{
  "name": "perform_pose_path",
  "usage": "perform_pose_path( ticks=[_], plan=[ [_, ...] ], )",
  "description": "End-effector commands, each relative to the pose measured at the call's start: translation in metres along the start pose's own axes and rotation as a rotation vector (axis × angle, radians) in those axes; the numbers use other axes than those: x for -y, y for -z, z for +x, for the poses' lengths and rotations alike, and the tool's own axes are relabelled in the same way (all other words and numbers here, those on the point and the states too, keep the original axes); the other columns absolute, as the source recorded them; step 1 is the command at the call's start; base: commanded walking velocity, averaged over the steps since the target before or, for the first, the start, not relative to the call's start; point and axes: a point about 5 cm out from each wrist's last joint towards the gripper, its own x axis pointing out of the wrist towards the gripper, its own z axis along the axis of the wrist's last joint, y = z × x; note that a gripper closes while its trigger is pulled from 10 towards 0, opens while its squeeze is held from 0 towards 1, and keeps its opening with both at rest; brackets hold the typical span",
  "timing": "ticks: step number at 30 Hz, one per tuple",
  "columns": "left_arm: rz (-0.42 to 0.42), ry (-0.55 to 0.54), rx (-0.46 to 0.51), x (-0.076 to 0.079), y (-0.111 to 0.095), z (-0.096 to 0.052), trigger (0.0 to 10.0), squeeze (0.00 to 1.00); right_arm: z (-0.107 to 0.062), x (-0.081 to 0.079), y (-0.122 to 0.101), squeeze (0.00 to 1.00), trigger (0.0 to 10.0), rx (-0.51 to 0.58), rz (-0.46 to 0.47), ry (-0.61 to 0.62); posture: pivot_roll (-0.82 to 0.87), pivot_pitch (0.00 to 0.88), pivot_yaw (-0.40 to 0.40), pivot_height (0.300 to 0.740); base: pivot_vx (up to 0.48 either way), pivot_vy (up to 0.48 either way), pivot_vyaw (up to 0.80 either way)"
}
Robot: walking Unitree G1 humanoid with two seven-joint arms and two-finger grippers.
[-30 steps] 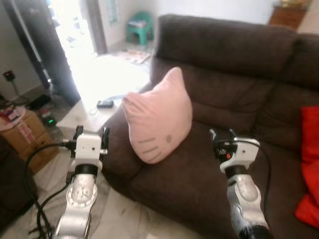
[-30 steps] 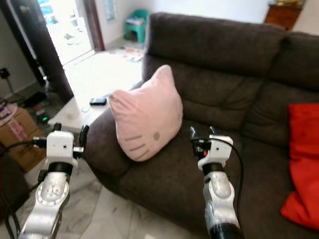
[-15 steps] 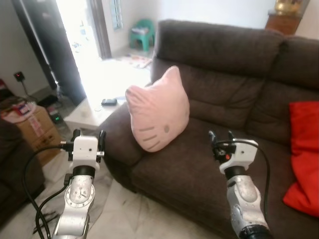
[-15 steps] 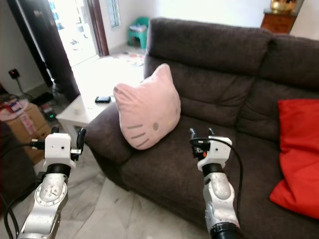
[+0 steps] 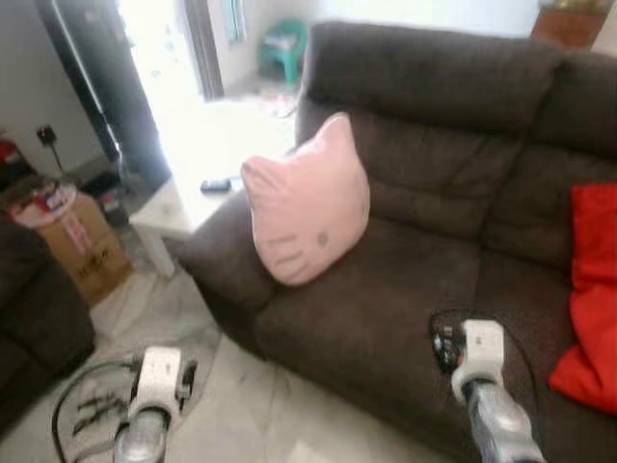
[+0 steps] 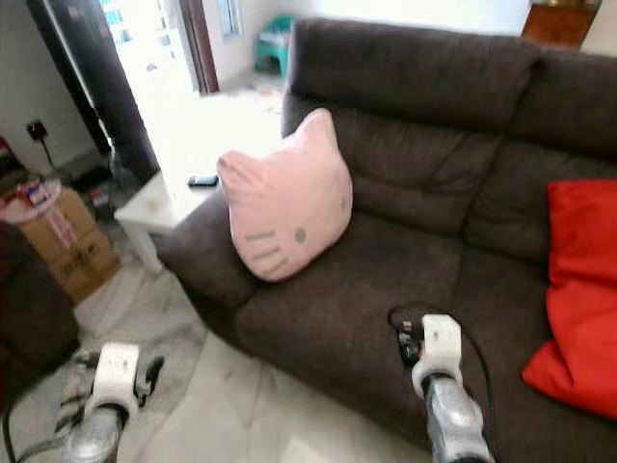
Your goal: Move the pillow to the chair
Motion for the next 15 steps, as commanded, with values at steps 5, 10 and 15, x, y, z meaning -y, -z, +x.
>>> perform_pose_path(
  ticks=[5, 10, 15],
  plan=[
    [-0.002, 0.017, -0.143, 0.001, 0.036, -0.01, 10.0, 0.0, -0.024, 0.012, 0.055, 0.0, 10.0, -0.252, -0.005, 0.015, 0.05, 0.0, -0.002, 0.74, 0.0, 0.0, 0.0],
    [-0.019, 0.012, -0.198, 0.0, 0.049, -0.016, 10.0, 0.0, -0.031, 0.011, 0.066, 0.0, 10.0, -0.282, 0.019, 0.014, 0.04, 0.0, 0.0, 0.74, 0.0, 0.0, 0.0],
    [0.002, 0.028, -0.249, 0.002, 0.059, -0.02, 10.0, 0.0, -0.034, 0.01, 0.073, 0.0, 10.0, -0.317, 0.022, 0.01, 0.05, 0.0, 0.002, 0.74, 0.0, 0.0, 0.0]
  ],
)
